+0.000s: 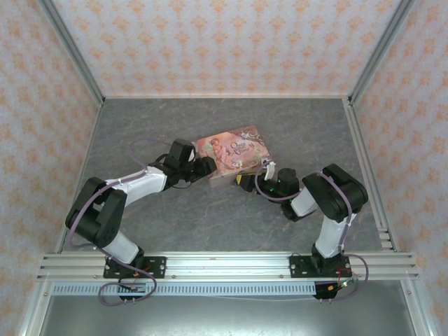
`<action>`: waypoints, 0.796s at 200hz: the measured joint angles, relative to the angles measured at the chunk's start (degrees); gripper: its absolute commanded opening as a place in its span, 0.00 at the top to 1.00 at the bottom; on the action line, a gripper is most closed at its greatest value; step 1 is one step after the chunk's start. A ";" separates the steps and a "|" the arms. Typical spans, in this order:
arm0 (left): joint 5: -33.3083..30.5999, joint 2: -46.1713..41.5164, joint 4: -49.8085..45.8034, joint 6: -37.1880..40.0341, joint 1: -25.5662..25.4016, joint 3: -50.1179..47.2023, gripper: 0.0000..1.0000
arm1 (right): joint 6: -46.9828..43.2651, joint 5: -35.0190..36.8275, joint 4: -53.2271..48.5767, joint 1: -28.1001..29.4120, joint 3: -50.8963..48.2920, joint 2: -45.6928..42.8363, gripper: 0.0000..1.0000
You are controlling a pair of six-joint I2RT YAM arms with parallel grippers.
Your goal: Unlock the padlock with the key
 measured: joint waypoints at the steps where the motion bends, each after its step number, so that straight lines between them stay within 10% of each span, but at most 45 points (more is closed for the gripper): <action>1: 0.00 0.00 -0.04 0.00 0.00 0.02 0.44 | 0.02 0.02 0.00 0.02 0.02 0.02 0.28; 159: -0.37 0.24 -1.46 0.02 0.00 0.76 0.44 | 1.90 -1.68 2.56 1.57 2.05 3.32 0.51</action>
